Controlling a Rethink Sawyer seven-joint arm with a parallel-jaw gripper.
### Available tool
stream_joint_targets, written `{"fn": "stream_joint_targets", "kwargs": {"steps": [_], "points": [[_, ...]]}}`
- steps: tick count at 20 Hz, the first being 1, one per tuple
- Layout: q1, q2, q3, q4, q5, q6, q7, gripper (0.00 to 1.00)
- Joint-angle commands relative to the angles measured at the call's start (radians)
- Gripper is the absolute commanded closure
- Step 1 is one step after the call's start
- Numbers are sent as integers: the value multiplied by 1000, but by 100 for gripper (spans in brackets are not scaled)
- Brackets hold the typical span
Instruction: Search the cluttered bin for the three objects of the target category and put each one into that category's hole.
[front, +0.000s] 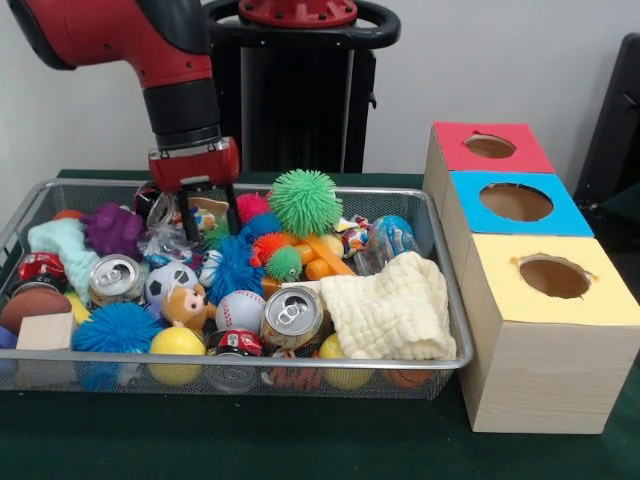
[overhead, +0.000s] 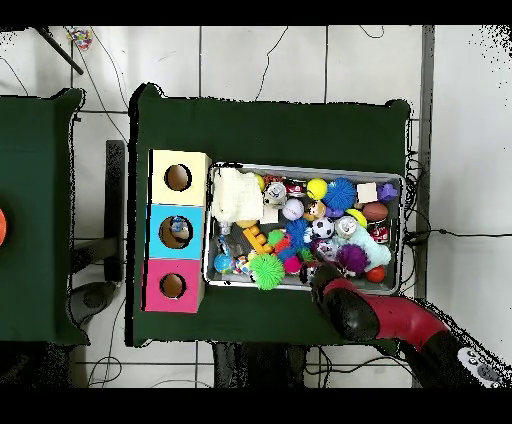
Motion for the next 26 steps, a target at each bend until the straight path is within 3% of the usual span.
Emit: {"fn": "stream_joint_targets", "kwargs": {"steps": [1,5,14,26], "points": [[-95,4,-6,38,-84,111,-28,0],[-176,-18,67,57,-64,200,-98,0],[-246,-44,153,39,-35,309,-151,0],[-192,13,150,-85,-64,343,-116,0]]}}
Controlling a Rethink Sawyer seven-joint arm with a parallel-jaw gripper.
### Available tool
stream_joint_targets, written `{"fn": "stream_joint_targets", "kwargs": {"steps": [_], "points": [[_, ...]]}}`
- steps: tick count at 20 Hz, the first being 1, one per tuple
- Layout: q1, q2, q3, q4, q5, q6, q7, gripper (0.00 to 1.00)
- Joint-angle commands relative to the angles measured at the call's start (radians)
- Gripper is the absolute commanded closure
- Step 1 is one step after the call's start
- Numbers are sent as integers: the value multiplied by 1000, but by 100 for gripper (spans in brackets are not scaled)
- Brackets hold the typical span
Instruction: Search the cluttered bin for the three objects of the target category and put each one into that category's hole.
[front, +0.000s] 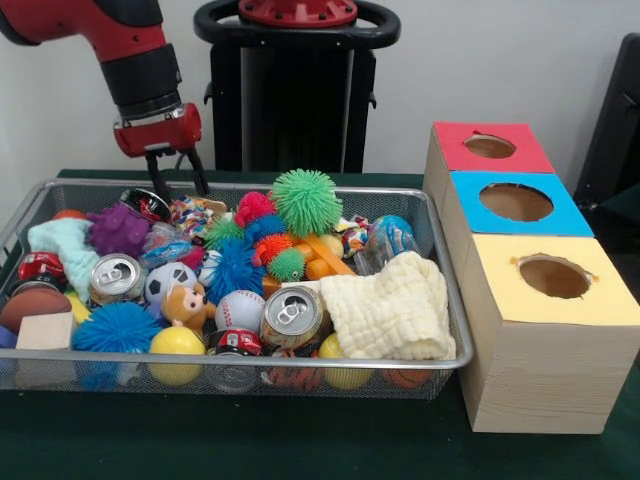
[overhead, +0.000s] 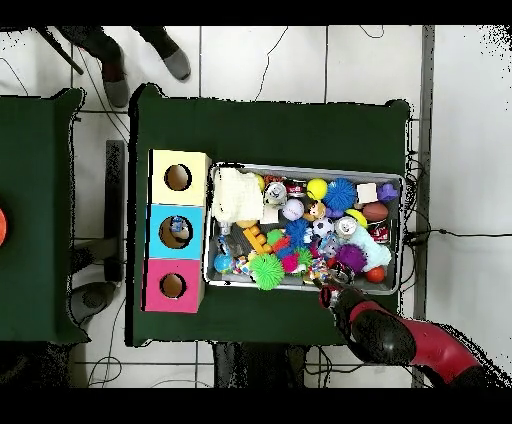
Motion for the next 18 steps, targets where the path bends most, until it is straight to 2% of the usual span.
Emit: {"fn": "stream_joint_targets", "kwargs": {"steps": [1,5,7,12,15,17,18], "points": [[55,35,35,-157,-55,122,-106,0],[109,9,14,-186,-20,167,-73,0],[137,23,7,-227,1,201,-67,0],[187,68,-2,-311,-3,168,-30,0],[204,21,-18,-273,-1,149,8,0],[216,-29,-13,-238,41,177,31,0],[225,-21,-9,-246,57,191,37,0]]}}
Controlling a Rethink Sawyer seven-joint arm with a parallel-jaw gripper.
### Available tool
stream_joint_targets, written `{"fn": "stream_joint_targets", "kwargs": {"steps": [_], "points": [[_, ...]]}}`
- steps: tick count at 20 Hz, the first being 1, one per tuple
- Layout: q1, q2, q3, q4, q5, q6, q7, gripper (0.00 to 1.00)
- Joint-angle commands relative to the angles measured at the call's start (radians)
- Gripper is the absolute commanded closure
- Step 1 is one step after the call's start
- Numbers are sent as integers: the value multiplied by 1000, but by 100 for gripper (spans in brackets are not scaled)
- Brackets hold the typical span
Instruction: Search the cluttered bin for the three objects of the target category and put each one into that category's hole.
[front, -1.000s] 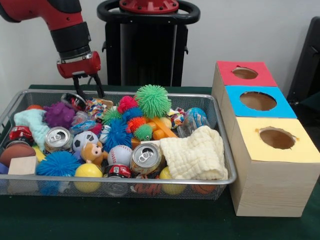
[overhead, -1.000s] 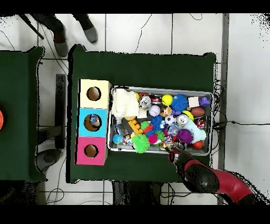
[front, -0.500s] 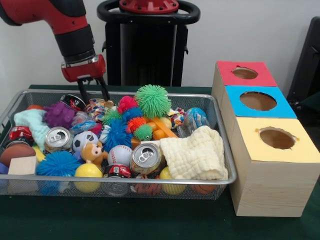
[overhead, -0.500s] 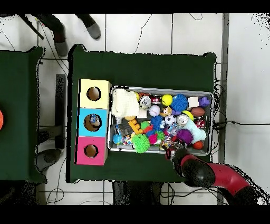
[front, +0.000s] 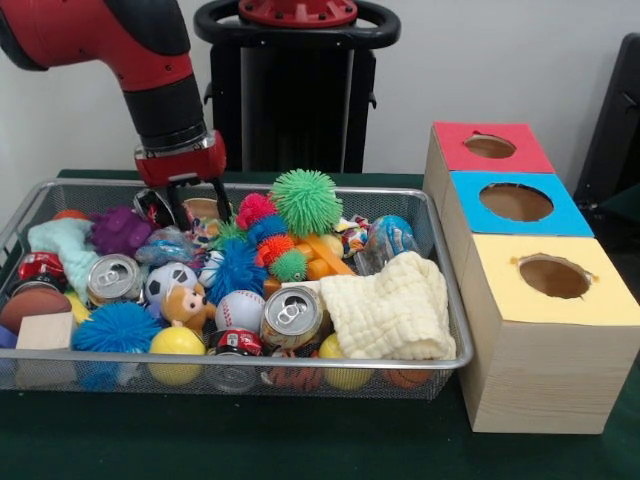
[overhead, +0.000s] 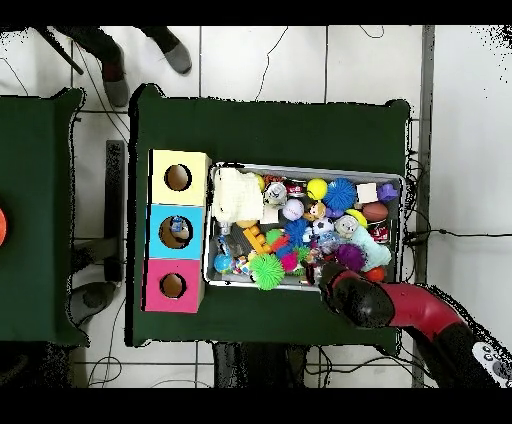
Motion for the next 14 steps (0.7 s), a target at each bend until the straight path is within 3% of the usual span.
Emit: {"fn": "stream_joint_targets", "kwargs": {"steps": [1,4,7,14], "points": [[66,-11,-16,-159,63,105,50,0],[109,93,-51,-306,58,113,48,0],[121,132,-62,-388,57,89,47,0],[84,111,-23,-372,89,132,-12,0]]}}
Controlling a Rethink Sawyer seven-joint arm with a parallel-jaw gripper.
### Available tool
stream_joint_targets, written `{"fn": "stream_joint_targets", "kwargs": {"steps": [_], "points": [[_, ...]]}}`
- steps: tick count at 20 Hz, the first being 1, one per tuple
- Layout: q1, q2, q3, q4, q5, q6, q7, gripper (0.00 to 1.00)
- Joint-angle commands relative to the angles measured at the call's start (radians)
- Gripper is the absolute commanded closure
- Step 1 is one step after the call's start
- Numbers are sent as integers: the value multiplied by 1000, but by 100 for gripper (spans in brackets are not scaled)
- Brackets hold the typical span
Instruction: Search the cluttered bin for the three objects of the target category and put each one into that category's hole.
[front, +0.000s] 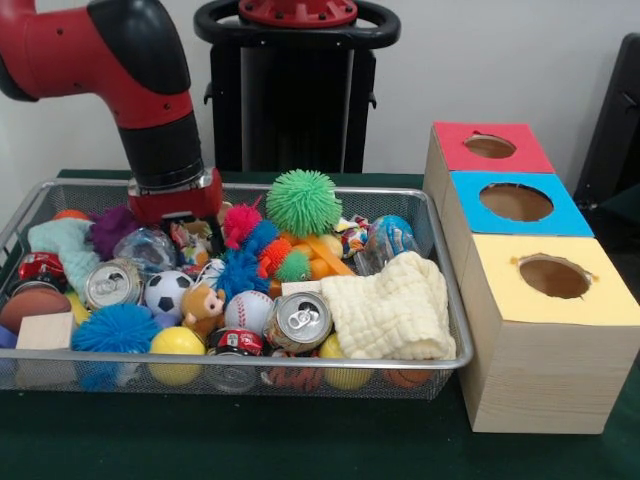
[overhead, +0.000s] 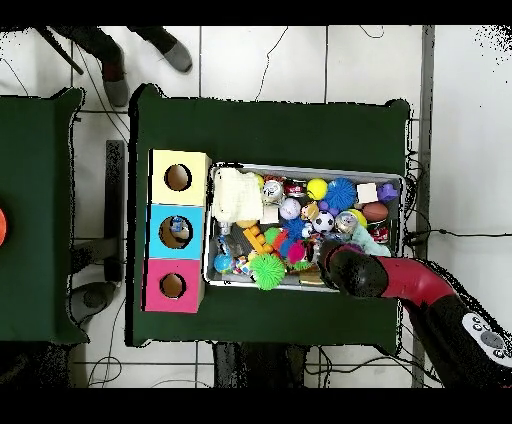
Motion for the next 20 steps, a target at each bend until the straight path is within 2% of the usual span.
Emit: {"fn": "stream_joint_targets", "kwargs": {"steps": [1,9,15,20], "points": [[-25,50,28,-210,42,67,-30,0],[-93,70,96,-220,53,117,-133,0],[-121,89,113,-227,28,110,-146,0],[-127,53,108,-182,20,97,-115,0]]}}
